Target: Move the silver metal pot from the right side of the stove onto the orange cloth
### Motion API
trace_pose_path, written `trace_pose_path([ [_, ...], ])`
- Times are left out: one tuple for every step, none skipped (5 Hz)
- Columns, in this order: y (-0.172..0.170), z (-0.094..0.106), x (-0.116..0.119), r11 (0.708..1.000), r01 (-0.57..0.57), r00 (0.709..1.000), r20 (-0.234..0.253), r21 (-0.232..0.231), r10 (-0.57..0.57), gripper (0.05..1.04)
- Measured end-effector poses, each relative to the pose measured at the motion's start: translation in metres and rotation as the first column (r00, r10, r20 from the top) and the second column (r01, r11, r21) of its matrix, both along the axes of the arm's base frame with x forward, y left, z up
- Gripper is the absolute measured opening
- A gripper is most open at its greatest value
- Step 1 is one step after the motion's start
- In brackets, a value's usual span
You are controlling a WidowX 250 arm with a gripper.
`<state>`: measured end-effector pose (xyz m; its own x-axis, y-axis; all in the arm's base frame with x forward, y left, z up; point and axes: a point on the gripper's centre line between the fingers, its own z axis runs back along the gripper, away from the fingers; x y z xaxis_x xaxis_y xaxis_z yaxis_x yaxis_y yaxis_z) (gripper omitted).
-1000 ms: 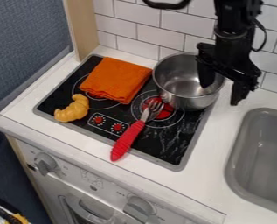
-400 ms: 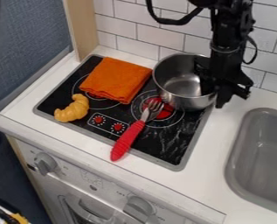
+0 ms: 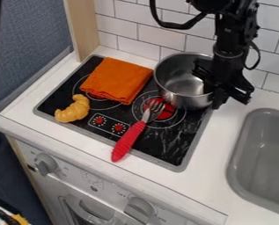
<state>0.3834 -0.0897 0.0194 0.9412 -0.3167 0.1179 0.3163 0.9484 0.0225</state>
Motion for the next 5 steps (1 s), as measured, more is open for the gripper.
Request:
trace_pose_path([
  [0.001, 0.010, -0.005, 1.000, 0.010, 1.000, 0.009, -0.015, -0.010, 0.094],
  [0.002, 0.048, -0.011, 1.000, -0.001, 0.998, 0.068, -0.027, 0.003, 0.083],
  [0.034, 0.084, -0.012, 0.997, -0.066, 0.986, 0.148, -0.039, 0.071, 0.082],
  [0.073, 0.082, -0.016, 0.991, -0.135, 0.982, 0.135, -0.002, 0.134, 0.082],
  [0.103, 0.076, -0.020, 0.983, -0.180, 0.977, 0.125, 0.030, 0.175, 0.082],
])
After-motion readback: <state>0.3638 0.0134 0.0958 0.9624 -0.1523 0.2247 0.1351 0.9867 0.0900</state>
